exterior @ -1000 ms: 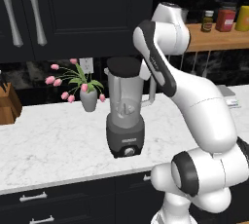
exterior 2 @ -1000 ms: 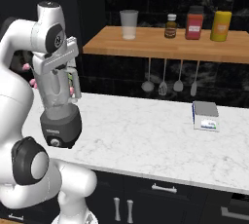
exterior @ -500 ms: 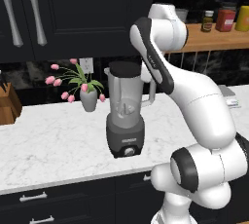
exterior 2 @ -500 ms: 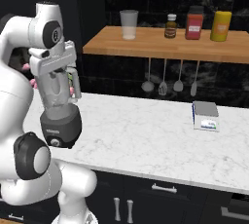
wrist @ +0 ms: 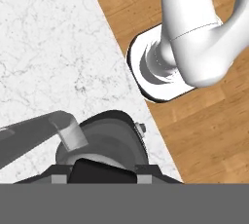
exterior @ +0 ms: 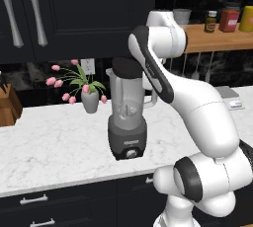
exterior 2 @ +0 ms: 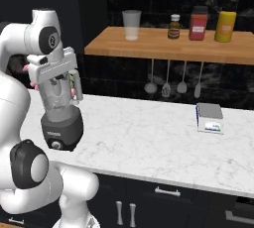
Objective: Close the lid blender by securely placing the lid on top.
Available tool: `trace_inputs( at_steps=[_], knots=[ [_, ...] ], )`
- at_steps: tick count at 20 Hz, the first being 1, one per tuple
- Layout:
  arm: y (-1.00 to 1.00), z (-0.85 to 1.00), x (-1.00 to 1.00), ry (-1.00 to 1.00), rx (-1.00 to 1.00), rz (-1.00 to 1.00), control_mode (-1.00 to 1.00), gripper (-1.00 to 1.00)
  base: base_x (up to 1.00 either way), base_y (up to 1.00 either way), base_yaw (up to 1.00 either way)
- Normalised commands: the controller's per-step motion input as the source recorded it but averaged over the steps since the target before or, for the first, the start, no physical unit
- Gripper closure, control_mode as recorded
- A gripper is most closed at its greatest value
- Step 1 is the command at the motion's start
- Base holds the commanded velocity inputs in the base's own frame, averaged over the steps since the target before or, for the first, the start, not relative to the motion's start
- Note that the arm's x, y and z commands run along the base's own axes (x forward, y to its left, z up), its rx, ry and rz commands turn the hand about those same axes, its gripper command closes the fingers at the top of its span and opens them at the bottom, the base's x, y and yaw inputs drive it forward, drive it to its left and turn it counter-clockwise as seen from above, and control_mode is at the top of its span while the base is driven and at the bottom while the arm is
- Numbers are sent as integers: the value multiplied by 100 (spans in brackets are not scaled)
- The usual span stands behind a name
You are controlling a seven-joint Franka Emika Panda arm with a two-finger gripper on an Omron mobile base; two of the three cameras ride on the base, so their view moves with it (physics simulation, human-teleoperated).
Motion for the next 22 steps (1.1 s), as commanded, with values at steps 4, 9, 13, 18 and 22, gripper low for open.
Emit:
trace_inputs(
  at_steps=[4,9,13,18,22],
  knots=[
    [0,0,-19,2,-2,-2,-100,100,0,0,0],
    [0,0,-11,0,-1,-5,-100,100,0,0,0],
    [0,0,-6,0,0,-5,-100,-100,0,0,0],
    [0,2,-15,0,0,-6,-100,-100,0,0,0],
    [-6,5,-40,0,0,-9,-100,-100,0,0,0]
  ],
)
